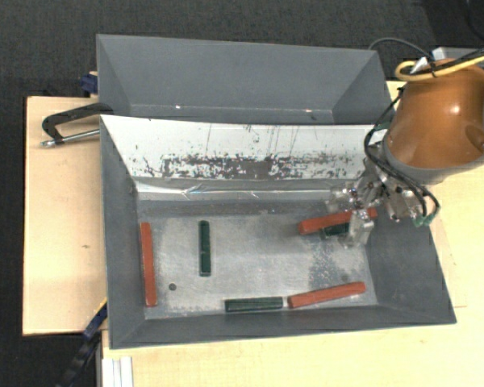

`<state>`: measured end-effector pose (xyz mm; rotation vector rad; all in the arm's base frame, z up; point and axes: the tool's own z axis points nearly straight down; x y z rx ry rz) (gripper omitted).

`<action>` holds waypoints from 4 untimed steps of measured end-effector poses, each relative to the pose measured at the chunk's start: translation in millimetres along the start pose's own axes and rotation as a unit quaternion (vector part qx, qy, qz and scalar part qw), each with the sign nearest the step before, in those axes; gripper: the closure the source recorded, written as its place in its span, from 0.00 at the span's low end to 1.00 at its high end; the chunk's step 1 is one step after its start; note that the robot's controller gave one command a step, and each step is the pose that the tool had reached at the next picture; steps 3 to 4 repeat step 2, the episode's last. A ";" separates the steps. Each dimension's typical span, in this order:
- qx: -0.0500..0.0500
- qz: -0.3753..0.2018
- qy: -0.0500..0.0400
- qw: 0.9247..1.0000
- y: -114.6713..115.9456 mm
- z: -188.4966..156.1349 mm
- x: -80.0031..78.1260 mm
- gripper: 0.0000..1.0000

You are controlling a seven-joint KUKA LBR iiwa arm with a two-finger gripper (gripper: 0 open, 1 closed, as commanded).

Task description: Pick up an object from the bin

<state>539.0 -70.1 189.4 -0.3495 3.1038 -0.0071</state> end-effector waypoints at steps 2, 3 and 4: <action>-0.003 -0.065 0.005 0.998 -7.2 -44.2 18.5 1.00; -0.003 -0.065 0.005 0.998 -7.2 -44.2 18.5 1.00; -0.003 -0.065 0.005 0.998 -7.2 -44.2 18.5 1.00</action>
Offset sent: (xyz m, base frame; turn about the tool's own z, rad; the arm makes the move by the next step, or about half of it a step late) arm -0.0477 -0.0272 0.0923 -0.6193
